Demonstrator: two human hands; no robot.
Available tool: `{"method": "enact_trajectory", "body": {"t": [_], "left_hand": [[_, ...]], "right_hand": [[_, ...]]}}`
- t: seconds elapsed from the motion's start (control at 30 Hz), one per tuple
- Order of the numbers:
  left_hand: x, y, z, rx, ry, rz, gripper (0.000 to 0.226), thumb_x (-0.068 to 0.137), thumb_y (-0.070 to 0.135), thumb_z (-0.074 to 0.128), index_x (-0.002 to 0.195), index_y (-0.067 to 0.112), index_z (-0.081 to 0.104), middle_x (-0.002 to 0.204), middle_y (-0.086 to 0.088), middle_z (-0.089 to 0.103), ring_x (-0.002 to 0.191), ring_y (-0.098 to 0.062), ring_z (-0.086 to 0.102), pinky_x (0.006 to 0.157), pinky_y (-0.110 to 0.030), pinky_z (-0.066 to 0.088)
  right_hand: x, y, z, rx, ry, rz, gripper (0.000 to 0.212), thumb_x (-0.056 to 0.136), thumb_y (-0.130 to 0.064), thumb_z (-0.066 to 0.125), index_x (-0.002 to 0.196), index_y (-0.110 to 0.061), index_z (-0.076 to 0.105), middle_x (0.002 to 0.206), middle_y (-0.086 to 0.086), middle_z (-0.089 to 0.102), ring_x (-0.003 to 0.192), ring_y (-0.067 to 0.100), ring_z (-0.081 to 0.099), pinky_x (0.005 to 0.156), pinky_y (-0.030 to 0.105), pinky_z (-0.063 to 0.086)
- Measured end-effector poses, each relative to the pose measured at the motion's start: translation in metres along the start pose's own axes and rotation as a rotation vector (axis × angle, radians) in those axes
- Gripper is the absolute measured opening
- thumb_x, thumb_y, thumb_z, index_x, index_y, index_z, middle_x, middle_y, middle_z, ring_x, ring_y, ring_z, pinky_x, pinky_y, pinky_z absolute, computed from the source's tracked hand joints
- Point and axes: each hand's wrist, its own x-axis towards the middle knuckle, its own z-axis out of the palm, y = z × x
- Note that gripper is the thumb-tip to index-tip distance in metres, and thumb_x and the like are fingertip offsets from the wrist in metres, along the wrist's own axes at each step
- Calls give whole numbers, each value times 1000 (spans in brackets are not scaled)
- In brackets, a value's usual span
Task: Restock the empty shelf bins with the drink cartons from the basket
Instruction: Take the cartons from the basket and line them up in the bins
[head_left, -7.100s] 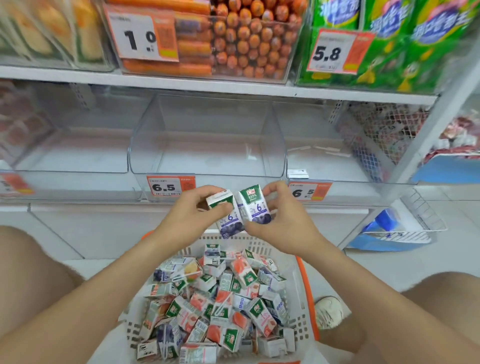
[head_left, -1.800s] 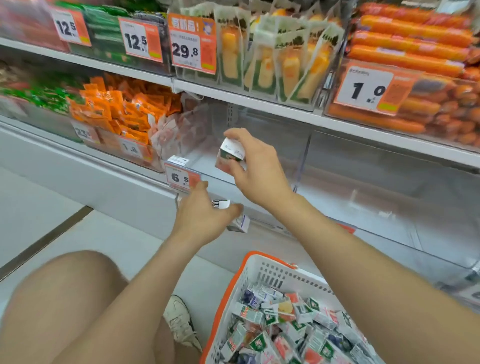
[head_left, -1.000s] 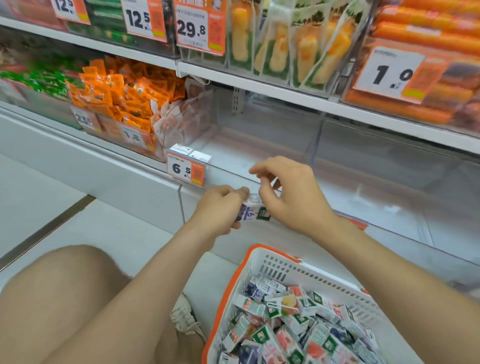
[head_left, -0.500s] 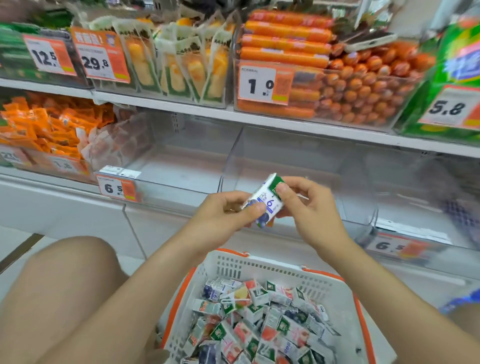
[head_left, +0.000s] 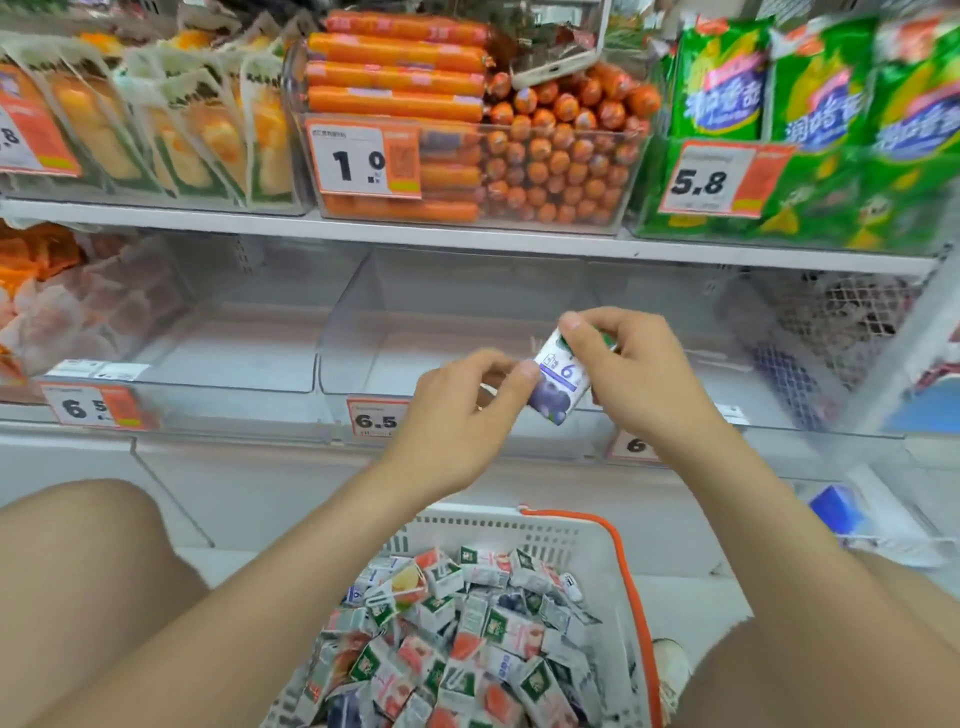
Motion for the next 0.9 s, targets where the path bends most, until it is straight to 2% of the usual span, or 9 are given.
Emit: {"method": "enact_trajectory", "body": {"t": [0.1, 0.17, 0.2, 0.3, 0.4, 0.5, 0.6, 0.7, 0.9], "left_hand": [[4, 10, 25, 3, 121, 77, 16, 104, 35, 58, 97, 24, 68, 93, 14, 73, 84, -5, 66, 73, -22, 48], [9, 9, 41, 84, 135, 169, 8, 100, 19, 60, 99, 24, 66, 99, 12, 67, 87, -7, 62, 76, -24, 47], [11, 7, 50, 132, 120, 221, 13, 98, 13, 59, 101, 23, 67, 103, 9, 65, 92, -10, 61, 80, -27, 46], [18, 6, 76, 298, 18, 369, 21, 96, 7, 58, 109, 21, 68, 117, 1, 58, 106, -22, 56, 93, -37, 46], [24, 6, 102, 517, -75, 499, 32, 90, 4, 63, 118, 17, 67, 136, -6, 56, 121, -33, 51, 100, -49, 46], [27, -3, 123, 670, -127, 544, 51, 80, -4, 70, 127, 16, 65, 148, -11, 52, 138, -34, 43, 108, -49, 39], [29, -12, 139, 752, -114, 518, 66, 67, -9, 76, 127, 18, 64, 138, -9, 59, 137, -34, 44, 104, -47, 37], [27, -15, 148, 789, -97, 489, 64, 70, -6, 75, 129, 18, 62, 131, -4, 64, 141, -36, 40, 104, -49, 36], [25, -12, 156, 817, -80, 429, 63, 72, -4, 72, 129, 19, 61, 128, 0, 64, 143, -35, 37, 102, -48, 31]], "right_hand": [[1, 3, -32, -149, 129, -48, 24, 105, -39, 57, 108, -23, 74, 98, -10, 73, 93, 15, 65, 79, 28, 43], [4, 10, -52, -237, 179, -86, 24, 106, -33, 55, 114, -17, 70, 105, -5, 72, 100, 20, 63, 82, 29, 41], [6, 16, -63, -282, 182, -107, 23, 106, -31, 55, 117, -14, 66, 107, -3, 70, 100, 22, 61, 81, 30, 39], [15, 40, -93, -440, 135, -139, 24, 105, -21, 56, 127, -10, 54, 111, 6, 63, 101, 28, 55, 78, 35, 38], [29, 75, -122, -737, 49, -155, 35, 100, -4, 61, 133, -6, 48, 118, 19, 59, 103, 40, 55, 78, 46, 44], [39, 114, -139, -980, -88, -121, 48, 91, 7, 65, 132, -10, 46, 107, 17, 51, 91, 42, 53, 73, 51, 49], [42, 139, -150, -988, -199, -51, 42, 97, -5, 68, 135, -14, 53, 110, 16, 55, 100, 40, 55, 77, 48, 50], [46, 145, -158, -936, -266, 11, 41, 99, -16, 69, 139, -15, 58, 123, 18, 65, 118, 39, 55, 87, 49, 52], [50, 155, -177, -895, -237, 107, 42, 97, -17, 73, 138, -19, 63, 135, 19, 63, 120, 40, 58, 94, 47, 53]]}}
